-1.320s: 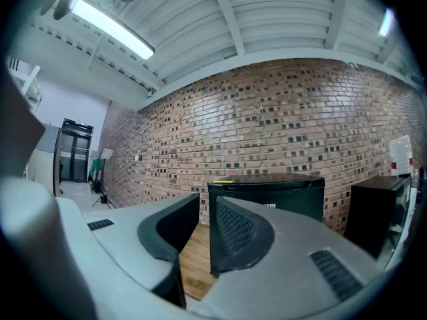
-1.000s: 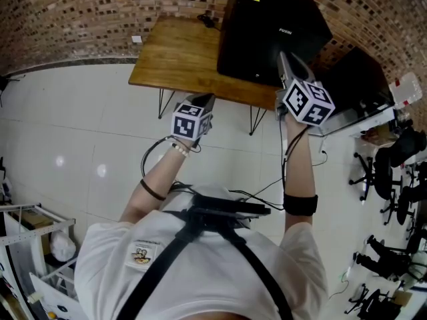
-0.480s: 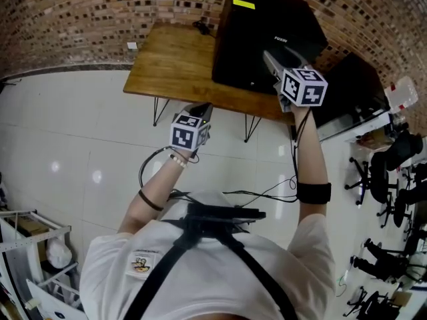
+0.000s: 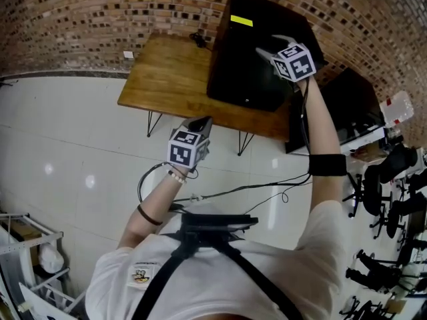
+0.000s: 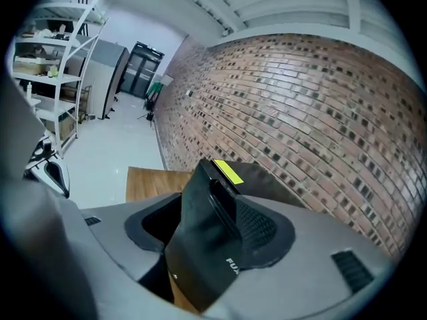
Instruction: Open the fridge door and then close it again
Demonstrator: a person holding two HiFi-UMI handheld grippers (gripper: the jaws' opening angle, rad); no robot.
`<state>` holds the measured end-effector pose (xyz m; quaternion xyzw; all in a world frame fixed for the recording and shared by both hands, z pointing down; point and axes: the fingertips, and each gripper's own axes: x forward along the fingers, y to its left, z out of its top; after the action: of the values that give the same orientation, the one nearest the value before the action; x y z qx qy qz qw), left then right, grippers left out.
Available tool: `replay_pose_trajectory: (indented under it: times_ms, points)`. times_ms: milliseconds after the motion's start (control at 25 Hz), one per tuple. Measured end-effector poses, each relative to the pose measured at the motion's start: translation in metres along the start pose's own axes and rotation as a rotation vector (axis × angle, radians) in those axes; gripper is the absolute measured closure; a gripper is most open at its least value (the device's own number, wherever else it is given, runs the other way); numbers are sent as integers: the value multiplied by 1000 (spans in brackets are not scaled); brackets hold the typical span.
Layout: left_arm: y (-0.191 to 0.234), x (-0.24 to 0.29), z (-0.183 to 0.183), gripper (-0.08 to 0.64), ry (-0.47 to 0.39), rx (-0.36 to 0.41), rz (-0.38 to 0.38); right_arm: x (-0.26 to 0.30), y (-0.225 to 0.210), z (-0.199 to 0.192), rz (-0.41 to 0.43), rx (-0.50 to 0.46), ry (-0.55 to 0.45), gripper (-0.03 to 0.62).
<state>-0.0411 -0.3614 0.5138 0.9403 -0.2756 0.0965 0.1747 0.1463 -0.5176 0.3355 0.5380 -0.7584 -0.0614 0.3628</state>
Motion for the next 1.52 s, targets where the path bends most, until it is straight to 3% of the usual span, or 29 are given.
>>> replay_pose_trajectory:
  times_ms: [480,1040,1360,1520]
  points:
    - [19,20,13,558,31,-71,-1,61,-25,-14,70,-138,160,288]
    - [36,12,12,558,36,-79,11,76,-30,-16,62,-193,210,321]
    - [34,-1,-4,558,57,-96,3,75,-29,-19,46,-335,284,341]
    - [41,-4,-18,558,64,-94,12,79,-26,-22,65,-331,287,322]
